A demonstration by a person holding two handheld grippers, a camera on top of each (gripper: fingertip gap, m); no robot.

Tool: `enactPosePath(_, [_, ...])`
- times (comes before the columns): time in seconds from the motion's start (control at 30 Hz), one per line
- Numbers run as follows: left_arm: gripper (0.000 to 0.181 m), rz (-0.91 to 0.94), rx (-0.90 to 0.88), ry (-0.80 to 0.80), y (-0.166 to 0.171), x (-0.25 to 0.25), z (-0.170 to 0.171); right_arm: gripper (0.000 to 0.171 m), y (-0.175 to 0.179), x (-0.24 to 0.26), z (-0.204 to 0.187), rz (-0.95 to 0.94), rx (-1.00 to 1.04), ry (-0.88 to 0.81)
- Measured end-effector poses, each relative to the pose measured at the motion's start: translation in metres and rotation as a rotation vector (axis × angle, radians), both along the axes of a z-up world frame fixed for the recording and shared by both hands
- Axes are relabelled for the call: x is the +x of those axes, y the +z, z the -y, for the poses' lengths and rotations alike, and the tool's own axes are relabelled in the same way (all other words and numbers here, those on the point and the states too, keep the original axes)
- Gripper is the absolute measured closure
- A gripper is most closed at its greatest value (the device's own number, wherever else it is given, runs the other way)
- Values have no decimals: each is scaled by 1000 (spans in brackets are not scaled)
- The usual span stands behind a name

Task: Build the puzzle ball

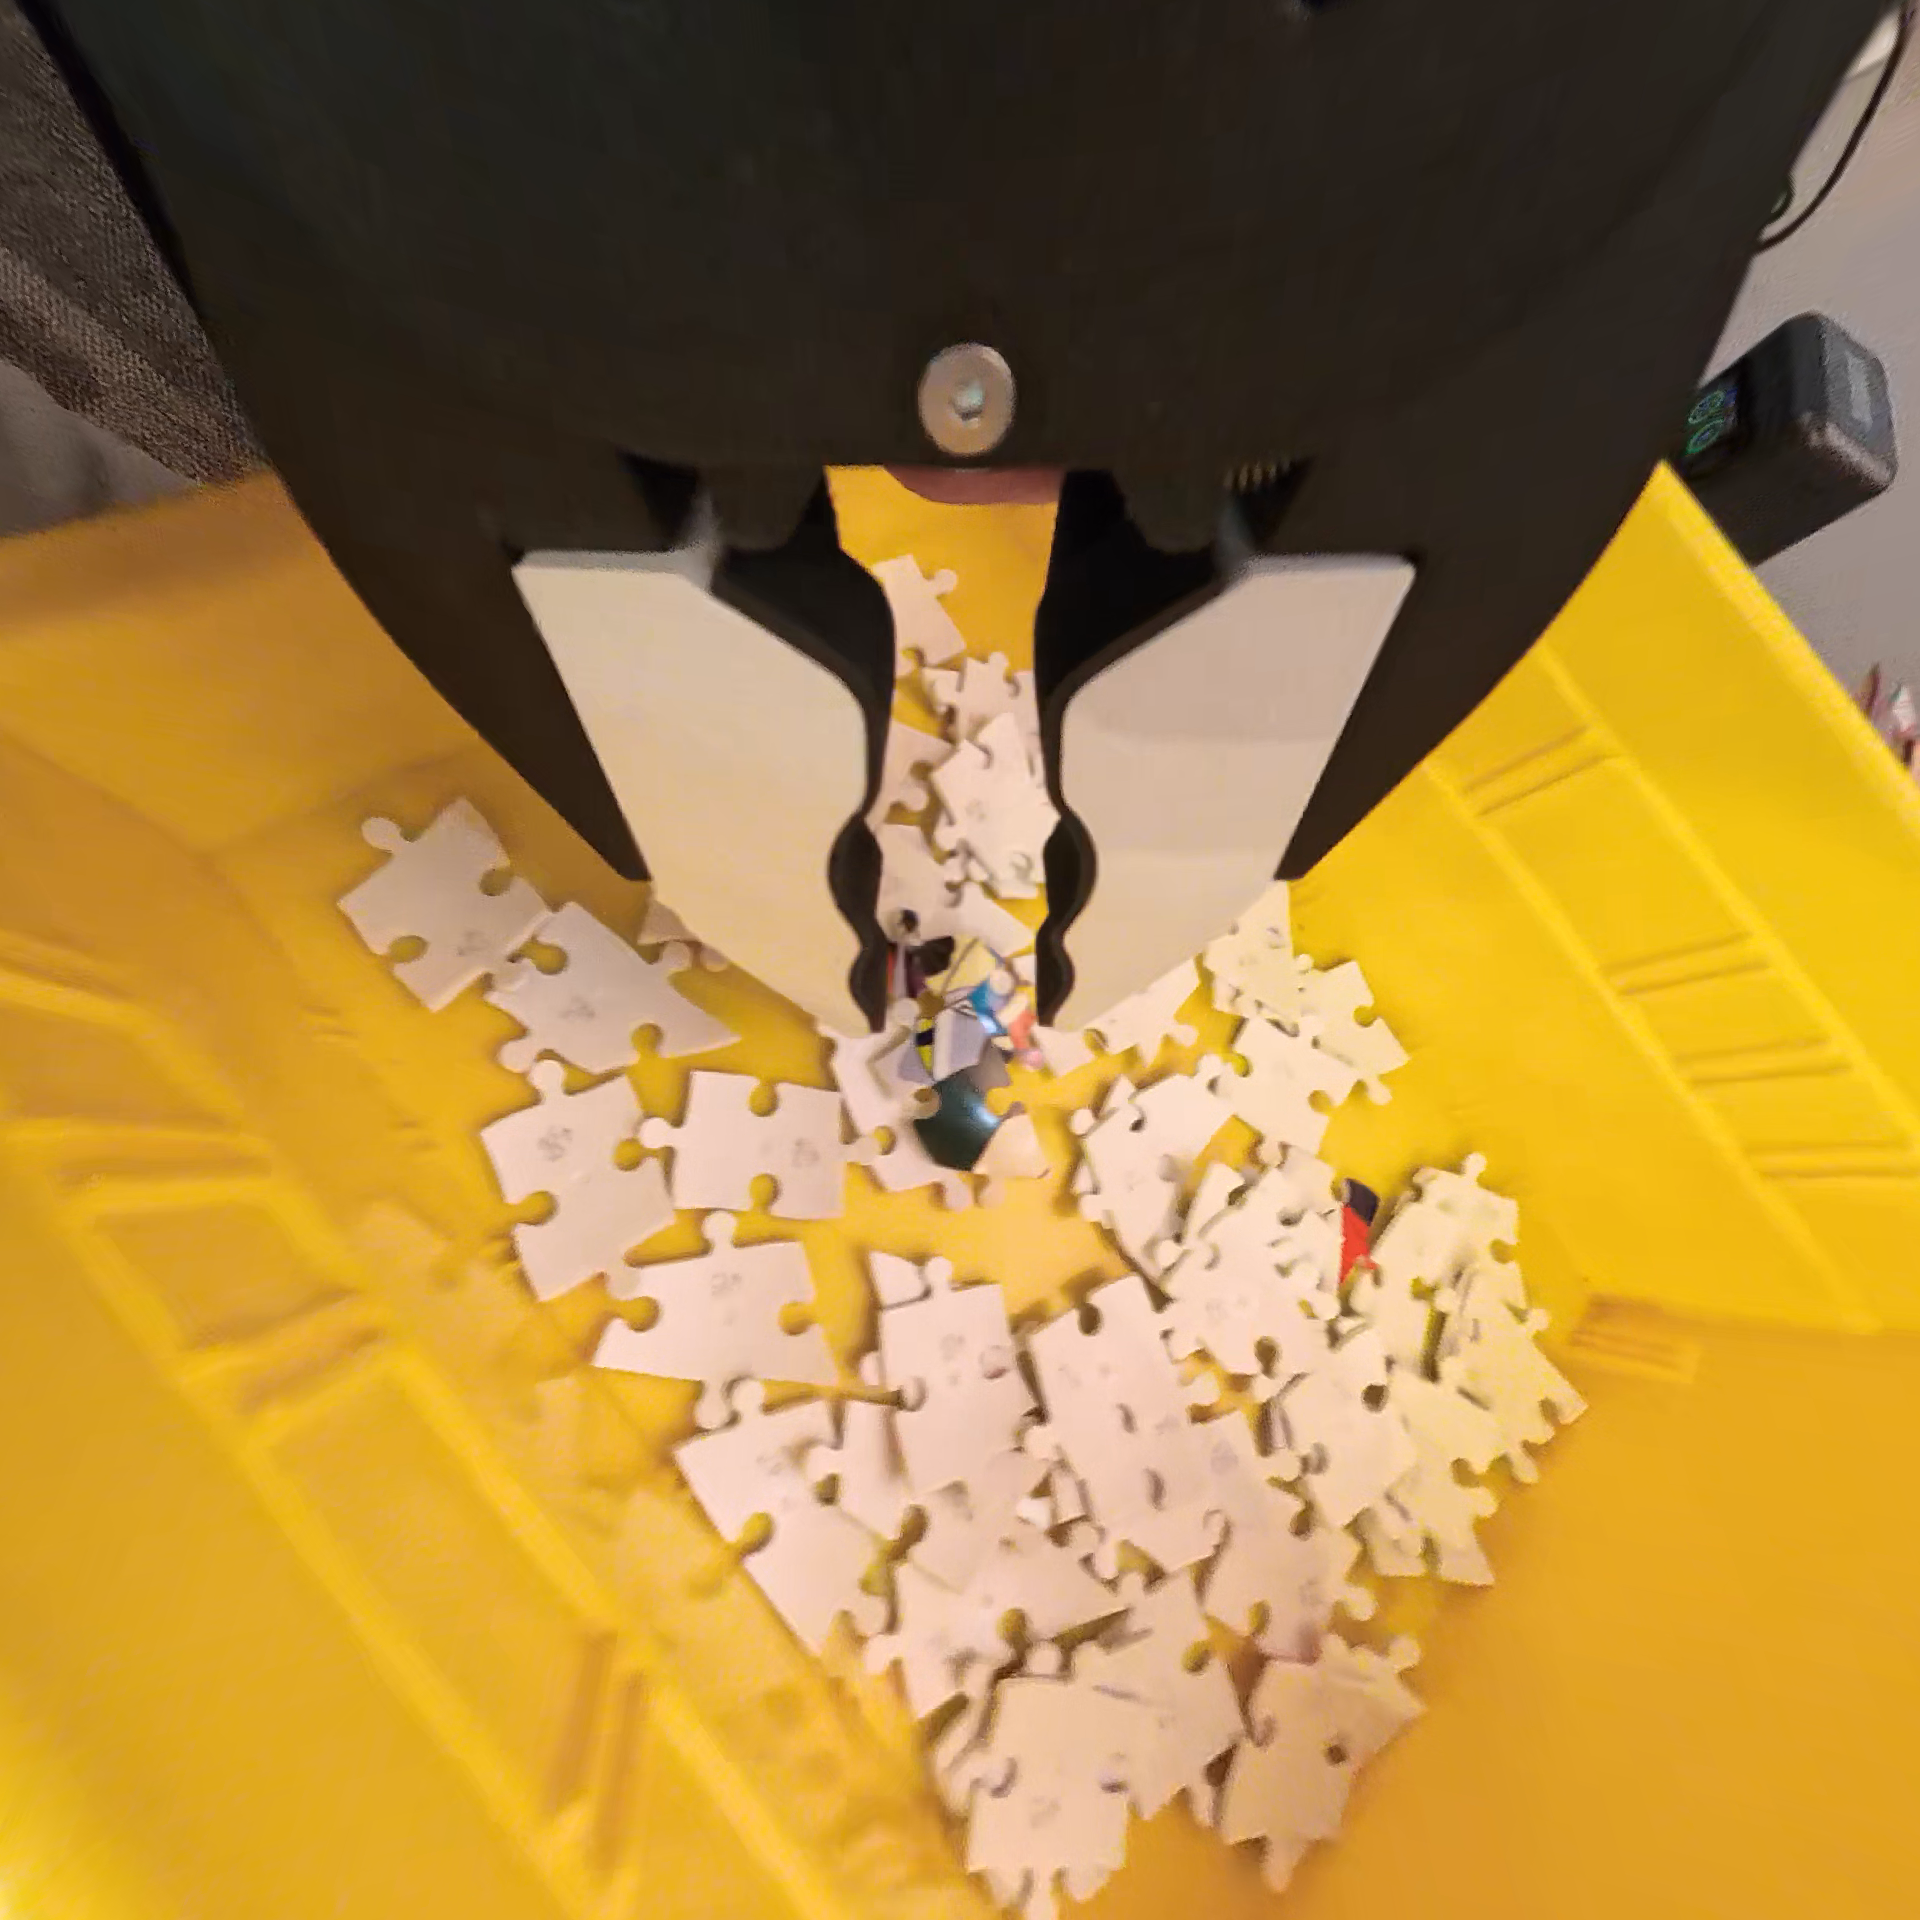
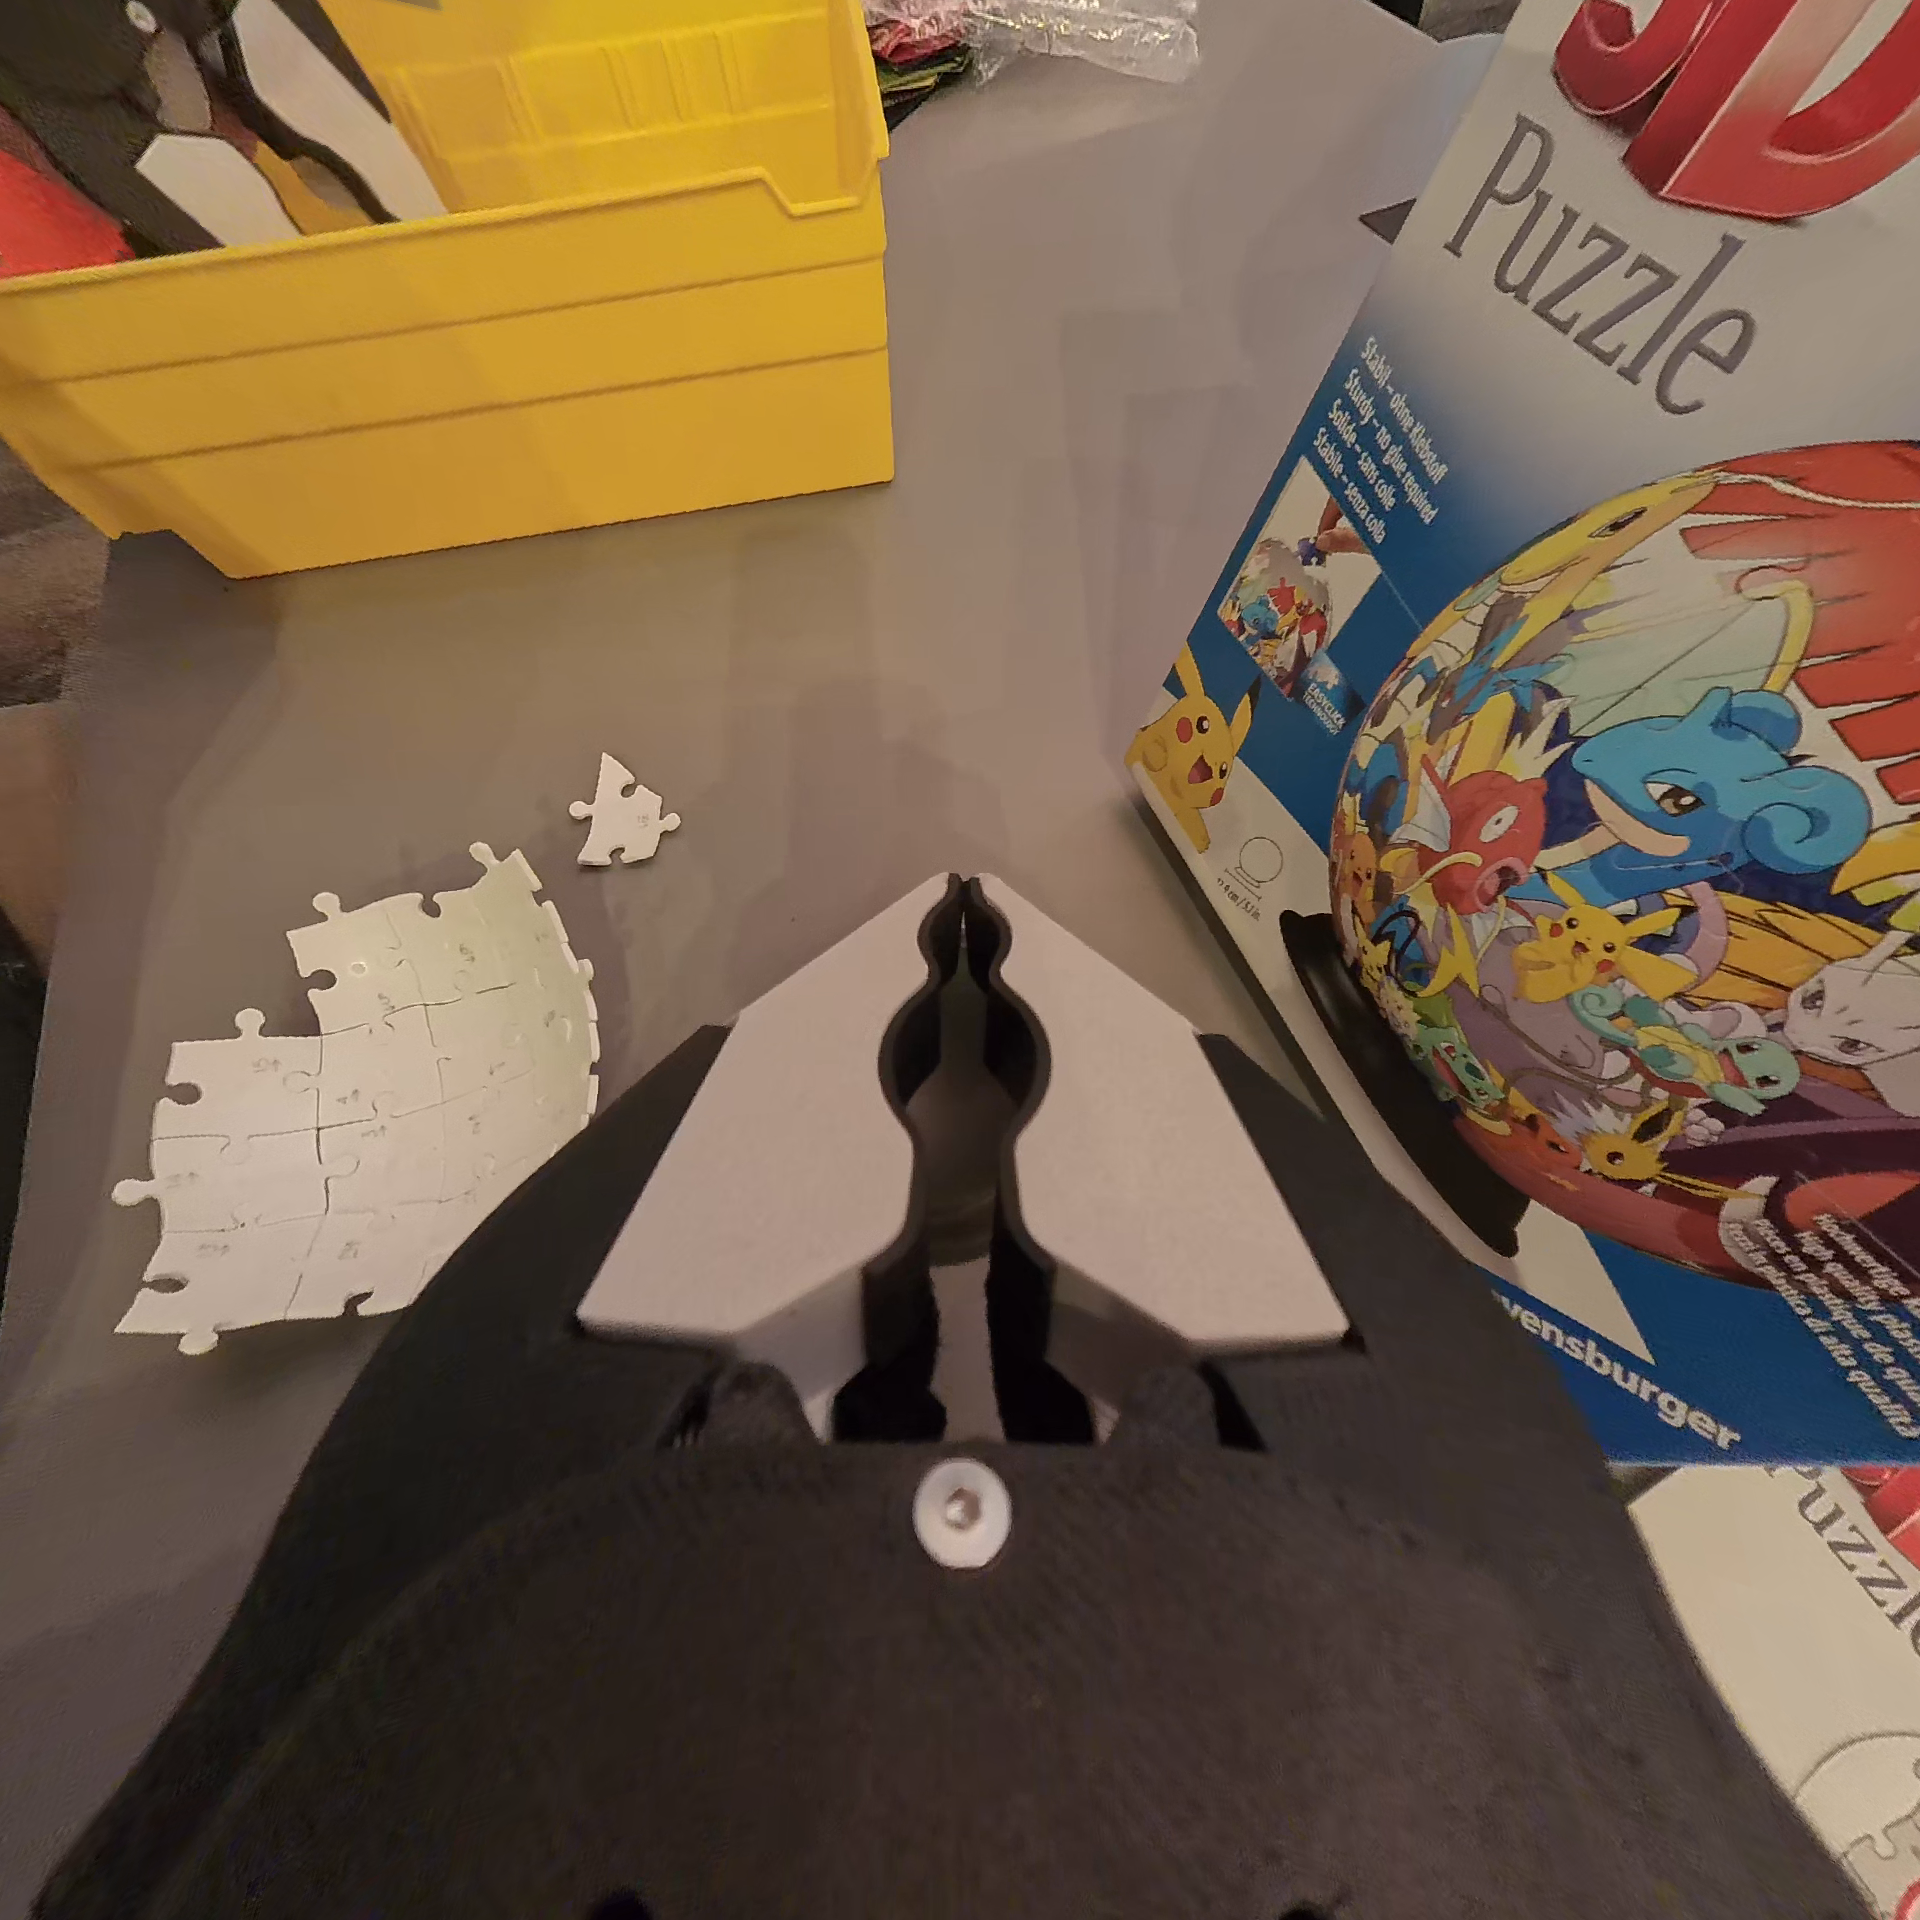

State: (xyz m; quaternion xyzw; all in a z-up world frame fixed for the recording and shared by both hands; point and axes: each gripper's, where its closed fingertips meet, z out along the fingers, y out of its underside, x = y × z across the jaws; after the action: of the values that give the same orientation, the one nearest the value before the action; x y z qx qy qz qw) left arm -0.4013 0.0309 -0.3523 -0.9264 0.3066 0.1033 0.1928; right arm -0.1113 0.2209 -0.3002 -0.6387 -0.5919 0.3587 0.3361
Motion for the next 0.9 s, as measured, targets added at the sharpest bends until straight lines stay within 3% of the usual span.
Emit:
enactPosePath(0.13, [147,-30,-27,31,-13,-3,-9,171,0,-1,1,2,1,4])
enactPosePath(0.27, [156,1,-27,40,-17,2,-11,171,4,1,-1,-8,6,-6])
enactPosePath(0.37, [181,66,23,90,-8,0,-14,171,2,1,-1,-9,-3,-5])
enactPosePath(0.6, [181,232,56,120,0,7,-10,171,1,1,-1,-8,-8,-2])
enactPosePath(0.63, [155,258,37,115,-1,13,-8,171,1,1,-1,-9,-8,-4])
enactPosePath(0.67, [143,275,17,111,-4,18,-8,171,1,1,-1,-9,-9,-3])
enactPosePath(0.8, [150,115,-22,65,-18,11,-7,171,0,1,0,-7,-11,0])
enactPosePath(0.9, [158,154,-36,48,-19,18,-6,171,1,2,-2,-11,-8,-4])
